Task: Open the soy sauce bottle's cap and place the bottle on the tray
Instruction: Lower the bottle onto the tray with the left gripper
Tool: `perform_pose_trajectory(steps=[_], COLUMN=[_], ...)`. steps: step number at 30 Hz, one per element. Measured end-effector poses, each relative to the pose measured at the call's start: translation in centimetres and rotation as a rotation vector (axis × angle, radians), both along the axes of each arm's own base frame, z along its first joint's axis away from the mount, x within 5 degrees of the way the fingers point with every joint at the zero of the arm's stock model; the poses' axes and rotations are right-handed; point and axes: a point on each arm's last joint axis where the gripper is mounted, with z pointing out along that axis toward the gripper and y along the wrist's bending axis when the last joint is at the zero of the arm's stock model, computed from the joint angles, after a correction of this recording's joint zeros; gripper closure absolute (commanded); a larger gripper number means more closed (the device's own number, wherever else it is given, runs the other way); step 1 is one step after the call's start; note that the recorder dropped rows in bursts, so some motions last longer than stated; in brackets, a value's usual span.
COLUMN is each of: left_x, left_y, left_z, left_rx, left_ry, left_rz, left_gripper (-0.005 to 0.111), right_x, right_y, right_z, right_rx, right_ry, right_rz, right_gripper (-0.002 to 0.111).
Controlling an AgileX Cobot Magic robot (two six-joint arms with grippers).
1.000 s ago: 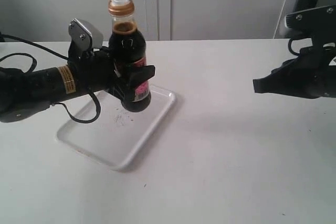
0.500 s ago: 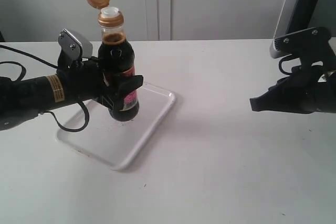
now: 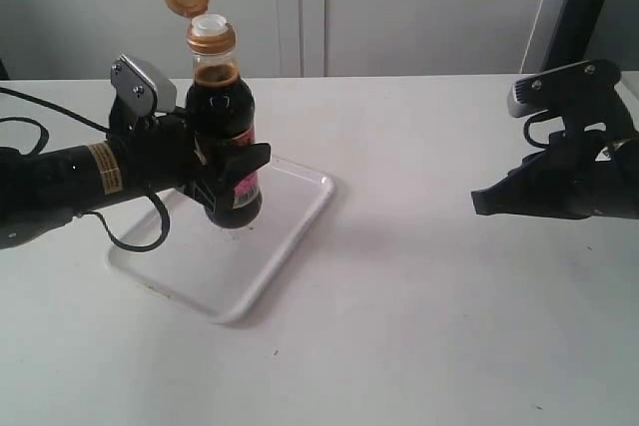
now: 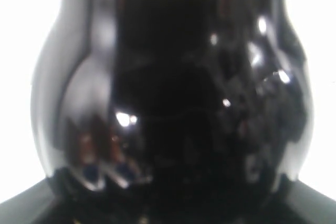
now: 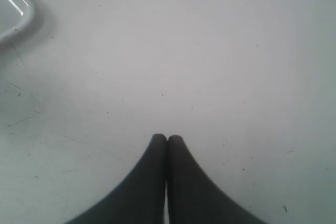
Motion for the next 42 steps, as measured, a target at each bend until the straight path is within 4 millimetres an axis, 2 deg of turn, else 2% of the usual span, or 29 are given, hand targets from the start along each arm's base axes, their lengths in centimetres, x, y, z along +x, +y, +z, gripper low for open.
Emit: perform_pose_trajectory(steps=[13,16,19,21,30,42], left_x=[0.5,0.8,1.1,1.2,1.3,1.6], left_y=[0.4,0.4,0.4,0.4,0.5,0.5], left_z=[0.0,-0.9,-3.0,-3.5,-3.7,-4.3], left_rx=[0.010,0.004,0.031,0.047,0.056,-0.014], left_ry=[-0.020,-0.003,0.030,0.033,0.008,0.037], left_rz=[0.075,0.084,0.095,0.102,0.105,0.138], left_gripper=[0.107,0.107,0.107,0.107,0.107,0.105], right_x=[0.0,0.0,0.0,0.0,0.0,0.0], right_y=[0.0,0.0,0.0,0.0,0.0,0.0], right_z=[0.0,0.0,0.0,0.0,0.0,0.0], right_rx=[0.000,0.000,0.000,0.000,0.000,0.000], right_ry=[0.000,0.000,0.000,0.000,0.000,0.000], right_rz=[0.000,0.000,0.000,0.000,0.000,0.000], right_gripper=[0.108,0.108,0.108,0.108,0.108,0.108])
